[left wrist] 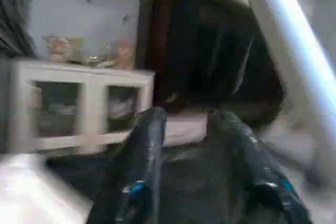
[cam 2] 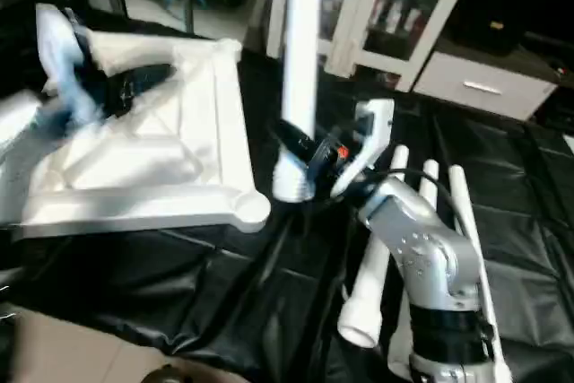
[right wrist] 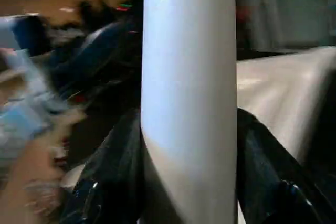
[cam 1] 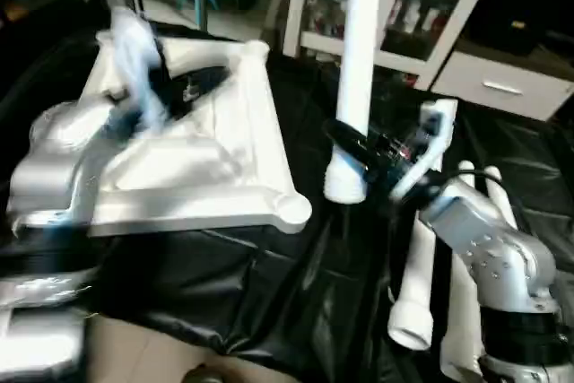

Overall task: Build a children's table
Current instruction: Insert table leg to table base

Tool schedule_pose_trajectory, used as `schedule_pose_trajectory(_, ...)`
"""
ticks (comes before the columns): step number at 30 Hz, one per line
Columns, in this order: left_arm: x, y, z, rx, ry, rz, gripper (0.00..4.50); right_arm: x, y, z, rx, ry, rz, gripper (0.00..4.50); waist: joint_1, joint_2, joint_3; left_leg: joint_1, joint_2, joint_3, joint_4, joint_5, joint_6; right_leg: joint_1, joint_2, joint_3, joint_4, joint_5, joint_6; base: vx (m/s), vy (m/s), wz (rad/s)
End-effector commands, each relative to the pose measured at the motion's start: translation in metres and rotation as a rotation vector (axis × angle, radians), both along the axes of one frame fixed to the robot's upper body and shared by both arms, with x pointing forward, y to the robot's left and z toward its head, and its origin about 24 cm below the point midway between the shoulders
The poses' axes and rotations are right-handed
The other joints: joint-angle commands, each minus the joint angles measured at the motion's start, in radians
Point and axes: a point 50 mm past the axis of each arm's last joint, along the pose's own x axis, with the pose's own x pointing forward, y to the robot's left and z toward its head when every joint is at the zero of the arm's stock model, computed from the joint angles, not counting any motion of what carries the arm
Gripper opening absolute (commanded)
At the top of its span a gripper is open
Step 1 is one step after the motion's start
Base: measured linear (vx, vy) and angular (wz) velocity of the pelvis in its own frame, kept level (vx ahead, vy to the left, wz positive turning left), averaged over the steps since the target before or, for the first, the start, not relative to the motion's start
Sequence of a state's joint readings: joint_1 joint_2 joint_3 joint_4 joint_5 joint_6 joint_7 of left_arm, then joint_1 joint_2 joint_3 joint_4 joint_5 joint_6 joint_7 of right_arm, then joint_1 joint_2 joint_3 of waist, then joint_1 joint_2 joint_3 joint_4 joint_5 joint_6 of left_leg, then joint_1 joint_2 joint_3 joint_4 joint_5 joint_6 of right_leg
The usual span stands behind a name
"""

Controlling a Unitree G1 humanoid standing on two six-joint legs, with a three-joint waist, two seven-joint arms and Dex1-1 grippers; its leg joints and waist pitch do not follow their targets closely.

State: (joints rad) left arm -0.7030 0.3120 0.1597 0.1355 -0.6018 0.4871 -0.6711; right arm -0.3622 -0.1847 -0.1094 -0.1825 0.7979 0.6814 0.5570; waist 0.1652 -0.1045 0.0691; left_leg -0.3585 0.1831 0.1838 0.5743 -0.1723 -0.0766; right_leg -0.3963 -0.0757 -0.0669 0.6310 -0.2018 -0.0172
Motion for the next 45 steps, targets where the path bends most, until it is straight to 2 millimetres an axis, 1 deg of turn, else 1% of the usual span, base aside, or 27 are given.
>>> schedule_pose_trajectory(1,-0.004,-0.017,0.0,-0.078,0.062,-0.075,2.01,-0.005,-0.003,0.007,0.013,-0.023,0.044,1.85,0.008,0.024,-0.069,0.013,0.047,-0.022,-0.066,-0.226,-0.073,0.045,-0.08,0.052,-0.07,-0.124,-0.174,0.0,0.0,0.0)
schedule_pose_trajectory(2,-0.006,-0.031,0.004,-0.115,0.069,-0.134,2.1,-0.008,-0.003,0.008,0.021,-0.027,0.081,1.85,0.008,0.023,-0.071,0.011,0.046,-0.021,-0.065,-0.217,-0.069,0.047,-0.077,0.052,-0.068,-0.108,-0.172,0.0,0.0,0.0)
schedule_pose_trajectory(4,-0.008,-0.046,0.01,-0.154,0.07,-0.215,2.22,-0.012,-0.004,0.008,0.017,-0.033,0.129,1.85,0.014,0.024,-0.076,0.007,0.044,-0.021,-0.059,-0.165,-0.059,0.05,-0.074,0.05,-0.062,-0.032,-0.168,0.0,0.0,0.0)
schedule_pose_trajectory(5,-0.008,-0.046,0.01,-0.154,0.07,-0.215,2.22,-0.012,-0.004,0.008,0.017,-0.033,0.129,1.85,0.015,0.024,-0.077,0.007,0.044,-0.021,-0.058,-0.151,-0.056,0.051,-0.072,0.049,-0.062,-0.015,-0.168,0.0,0.0,0.0)
schedule_pose_trajectory(6,-0.013,-0.057,0.016,-0.167,0.085,-0.329,2.33,-0.012,-0.004,0.006,-0.024,-0.036,0.149,1.85,0.012,0.021,-0.076,0.002,0.042,-0.02,-0.057,-0.139,-0.053,0.054,-0.071,0.048,-0.06,0.001,-0.165,0.0,0.0,0.0)
schedule_pose_trajectory(7,-0.014,-0.059,0.018,-0.16,0.091,-0.361,2.45,-0.01,-0.005,0.005,-0.041,-0.036,0.14,1.85,0.014,0.019,-0.077,0.005,0.041,-0.019,-0.054,-0.125,-0.054,0.054,-0.071,0.047,-0.062,-0.001,-0.162,0.0,0.0,0.0)
schedule_pose_trajectory(8,-0.016,-0.06,0.019,-0.156,0.095,-0.382,2.55,-0.009,-0.005,0.005,-0.053,-0.036,0.135,1.85,0.013,0.018,-0.075,0.002,0.04,-0.019,-0.055,-0.121,-0.052,0.054,-0.071,0.048,-0.062,-0.006,-0.159,0.0,0.0,0.0)
schedule_pose_trajectory(9,-0.017,-0.062,0.021,-0.171,0.122,-0.408,2.55,-0.009,-0.005,0.004,-0.066,-0.035,0.136,1.85,0.014,0.023,-0.074,0.002,0.04,-0.021,-0.056,-0.125,-0.055,0.054,-0.073,0.047,-0.064,-0.03,-0.152,0.0,0.0,0.0)
schedule_pose_trajectory(11,-0.019,-0.063,0.023,-0.182,0.145,-0.427,2.77,-0.008,-0.005,0.004,-0.074,-0.035,0.139,1.85,0.012,0.021,-0.074,0.003,0.041,-0.021,-0.056,-0.137,-0.06,0.054,-0.073,0.047,-0.067,-0.052,-0.149,0.0,0.0,0.0)
schedule_pose_trajectory(12,-0.02,-0.064,0.023,-0.181,0.16,-0.442,2.89,-0.008,-0.006,0.004,-0.083,-0.036,0.142,1.85,0.011,0.026,-0.073,0.005,0.042,-0.023,-0.056,-0.156,-0.064,0.053,-0.072,0.046,-0.069,-0.068,-0.146,0.0,0.0,0.0)
schedule_pose_trajectory(15,-0.024,-0.069,0.02,-0.147,0.18,-0.467,3.11,-0.009,-0.006,0.004,-0.126,-0.046,0.169,1.85,0.016,0.028,-0.075,0.004,0.043,-0.024,-0.056,-0.154,-0.063,0.054,-0.072,0.047,-0.068,-0.064,-0.137,0.0,0.0,0.0)
schedule_pose_trajectory(18,-0.027,-0.07,0.019,-0.137,0.184,-0.494,3.33,-0.009,-0.006,0.003,-0.126,-0.043,0.164,1.85,0.017,0.023,-0.076,0.004,0.043,-0.024,-0.055,-0.144,-0.06,0.055,-0.071,0.045,-0.065,-0.045,-0.144,0.0,0.0,0.0)
schedule_pose_trajectory(20,-0.027,-0.07,0.015,-0.094,0.186,-0.465,3.45,-0.01,-0.004,0.002,-0.14,-0.044,0.178,1.85,0.018,0.023,-0.076,0.004,0.044,-0.024,-0.055,-0.135,-0.058,0.055,-0.072,0.045,-0.064,-0.041,-0.145,0.0,0.0,0.0)
schedule_pose_trajectory(23,-0.023,-0.07,0.008,-0.014,0.196,-0.396,3.7,-0.013,0.0,-0.001,-0.185,-0.051,0.211,1.85,0.017,0.028,-0.075,0.007,0.046,-0.025,-0.056,-0.145,-0.063,0.053,-0.071,0.045,-0.067,-0.061,-0.127,0.0,0.0,0.0)
schedule_pose_trajectory(25,-0.022,-0.071,0.004,0.026,0.212,-0.371,3.74,-0.014,0.001,-0.003,-0.212,-0.052,0.217,1.85,0.019,0.027,-0.074,0.006,0.046,-0.026,-0.057,-0.162,-0.07,0.054,-0.073,0.046,-0.069,-0.086,-0.118,0.0,0.0,0.0)
schedule_pose_trajectory(26,-0.022,-0.072,0.001,0.056,0.217,-0.365,3.49,-0.014,0.001,-0.004,-0.226,-0.054,0.219,1.85,0.02,0.026,-0.074,0.005,0.047,-0.027,-0.057,-0.167,-0.072,0.054,-0.075,0.047,-0.07,-0.096,-0.114,0.0,0.0,0.0)
schedule_pose_trajectory(27,-0.024,-0.074,0.0,0.07,0.225,-0.369,3.39,-0.013,0.0,-0.005,-0.228,-0.055,0.213,1.85,0.022,0.028,-0.075,0.006,0.046,-0.027,-0.056,-0.169,-0.075,0.053,-0.075,0.046,-0.069,-0.099,-0.112,0.0,0.0,0.0)
schedule_pose_trajectory(30,-0.024,-0.073,0.0,0.075,0.228,-0.366,3.36,-0.012,0.0,-0.004,-0.229,-0.059,0.205,1.85,0.028,0.027,-0.076,0.007,0.046,-0.026,-0.055,-0.163,-0.076,0.051,-0.073,0.046,-0.067,-0.081,-0.12,0.0,0.0,0.0)
schedule_pose_trajectory(31,-0.024,-0.072,-0.001,0.08,0.228,-0.365,3.21,-0.011,-0.001,-0.004,-0.23,-0.06,0.2,1.85,0.03,0.03,-0.076,0.007,0.045,-0.026,-0.055,-0.165,-0.077,0.051,-0.073,0.046,-0.067,-0.08,-0.122,0.0,0.0,0.0)
schedule_pose_trajectory(33,-0.023,-0.071,-0.001,0.079,0.23,-0.358,2.94,-0.01,-0.001,-0.004,-0.228,-0.061,0.193,1.85,0.032,0.029,-0.076,0.007,0.045,-0.025,-0.054,-0.166,-0.075,0.051,-0.073,0.046,-0.067,-0.076,-0.125,0.0,0.0,0.0)
schedule_pose_trajectory(35,-0.023,-0.068,-0.001,0.078,0.232,-0.352,2.97,-0.009,-0.002,-0.003,-0.226,-0.062,0.186,1.85,0.032,0.029,-0.077,0.007,0.045,-0.025,-0.054,-0.168,-0.076,0.051,-0.072,0.046,-0.067,-0.077,-0.125,0.0,0.0,0.0)
schedule_pose_trajectory(36,-0.023,-0.066,-0.001,0.08,0.235,-0.344,2.73,-0.008,-0.003,-0.004,-0.231,-0.064,0.181,1.85,0.032,0.029,-0.076,0.007,0.045,-0.026,-0.054,-0.168,-0.077,0.051,-0.073,0.045,-0.067,-0.078,-0.126,0.0,0.0,0.0)
schedule_pose_trajectory(37,-0.023,-0.066,-0.001,0.08,0.235,-0.344,2.73,-0.008,-0.003,-0.004,-0.231,-0.064,0.181,1.85,0.033,0.028,-0.076,0.007,0.045,-0.026,-0.054,-0.169,-0.078,0.051,-0.073,0.045,-0.066,-0.078,-0.127,0.0,0.0,0.0)
schedule_pose_trajectory(38,-0.023,-0.065,-0.002,0.08,0.234,-0.348,2.57,-0.008,-0.003,-0.004,-0.234,-0.064,0.18,1.85,0.033,0.027,-0.076,0.007,0.045,-0.026,-0.054,-0.17,-0.078,0.051,-0.072,0.045,-0.066,-0.078,-0.126,0.0,0.0,0.0)
schedule_pose_trajectory(41,-0.026,-0.064,-0.002,0.071,0.242,-0.36,2.57,-0.007,-0.003,-0.005,-0.24,-0.064,0.178,1.85,0.034,0.027,-0.076,0.007,0.044,-0.025,-0.053,-0.171,-0.079,0.051,-0.074,0.045,-0.064,-0.08,-0.131,0.0,0.0,0.0)
schedule_pose_trajectory(42,-0.026,-0.064,-0.002,0.069,0.245,-0.361,2.28,-0.007,-0.003,-0.005,-0.24,-0.064,0.177,1.85,0.034,0.025,-0.077,0.006,0.045,-0.026,-0.054,-0.169,-0.078,0.052,-0.074,0.045,-0.064,-0.075,-0.133,0.0,0.0,0.0)
schedule_pose_trajectory(45,-0.026,-0.064,-0.002,0.069,0.248,-0.364,2.2,-0.006,-0.002,-0.005,-0.244,-0.067,0.172,1.85,0.034,0.027,-0.077,0.006,0.044,-0.025,-0.052,-0.161,-0.075,0.051,-0.073,0.045,-0.064,-0.073,-0.132,0.0,0.0,0.0)
